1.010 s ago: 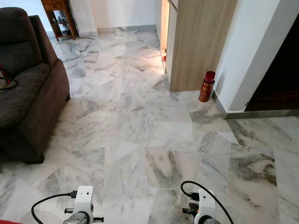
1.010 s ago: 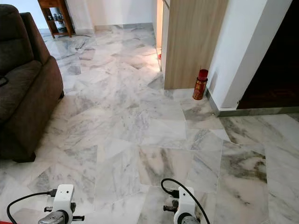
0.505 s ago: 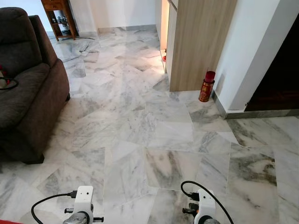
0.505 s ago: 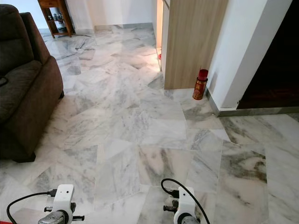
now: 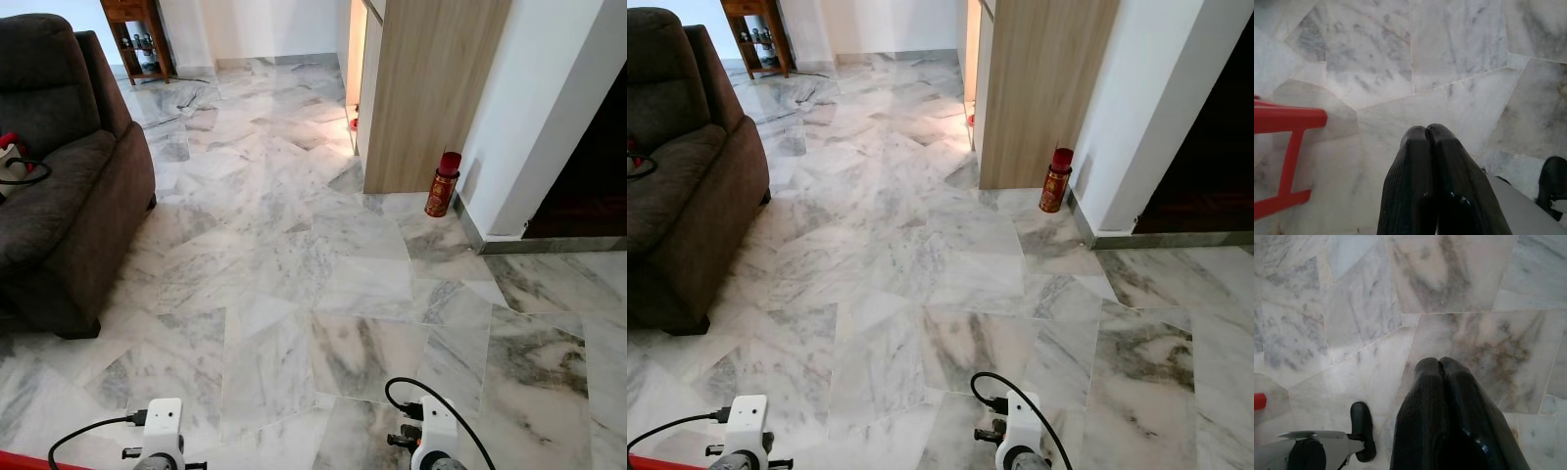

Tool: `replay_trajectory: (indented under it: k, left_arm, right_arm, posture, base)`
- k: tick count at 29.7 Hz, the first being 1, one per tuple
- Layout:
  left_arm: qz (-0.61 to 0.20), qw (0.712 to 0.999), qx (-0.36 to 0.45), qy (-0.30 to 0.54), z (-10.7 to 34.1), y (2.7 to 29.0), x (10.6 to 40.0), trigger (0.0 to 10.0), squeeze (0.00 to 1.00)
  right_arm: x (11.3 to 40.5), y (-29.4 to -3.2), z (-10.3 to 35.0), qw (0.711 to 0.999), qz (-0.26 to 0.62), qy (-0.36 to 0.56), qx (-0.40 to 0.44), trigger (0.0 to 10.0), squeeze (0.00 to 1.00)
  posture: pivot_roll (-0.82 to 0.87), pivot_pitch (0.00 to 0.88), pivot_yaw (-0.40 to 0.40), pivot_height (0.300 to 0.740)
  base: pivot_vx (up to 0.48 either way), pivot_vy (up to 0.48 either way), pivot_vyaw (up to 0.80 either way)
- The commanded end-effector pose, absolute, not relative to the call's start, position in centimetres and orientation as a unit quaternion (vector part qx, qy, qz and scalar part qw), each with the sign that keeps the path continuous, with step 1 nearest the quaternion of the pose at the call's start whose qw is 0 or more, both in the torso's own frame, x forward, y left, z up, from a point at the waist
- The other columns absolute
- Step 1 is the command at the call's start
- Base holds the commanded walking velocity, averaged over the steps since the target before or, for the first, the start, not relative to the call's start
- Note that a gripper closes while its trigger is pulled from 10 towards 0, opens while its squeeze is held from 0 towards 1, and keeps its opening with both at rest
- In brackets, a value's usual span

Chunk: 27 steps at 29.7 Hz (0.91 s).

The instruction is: Picking trash to rubbish bin

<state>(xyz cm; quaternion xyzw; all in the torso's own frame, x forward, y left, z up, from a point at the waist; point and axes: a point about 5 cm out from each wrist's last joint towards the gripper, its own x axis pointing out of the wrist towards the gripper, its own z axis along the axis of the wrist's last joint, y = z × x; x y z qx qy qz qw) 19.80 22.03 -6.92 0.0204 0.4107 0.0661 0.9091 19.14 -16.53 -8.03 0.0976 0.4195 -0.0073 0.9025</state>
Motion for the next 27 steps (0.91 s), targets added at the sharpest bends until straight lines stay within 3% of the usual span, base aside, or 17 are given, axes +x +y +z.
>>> replay_trajectory:
  k: [1,23,27]
  left_arm:
    - [0.07,0.908,0.019,0.412,-7.06,22.11,19.49,10.0,0.0]
    - [0.056,0.912,0.028,0.405,-6.88,21.64,19.96,10.0,0.0]
    - [0.052,0.913,0.031,0.403,-6.8,21.54,20.16,10.0,0.0]
  right_arm:
    - [19.14,-16.45,-8.04,0.902,-0.01,0.42,0.103,10.0,0.0]
    - [19.51,-16.41,-7.81,0.906,-0.016,0.408,0.109,10.0,0.0]
    - [19.37,-16.33,-7.87,0.907,-0.014,0.407,0.109,10.0,0.0]
  posture:
    - [0.02,0.0,0.019,0.74]
    - [0.0,0.0,0.047,0.74]
    - [0.0,0.0,0.048,0.74]
  base:
    - [0.0,0.0,0.0]
    - [0.0,0.0,0.0]
    - [0.0,0.0,0.78]
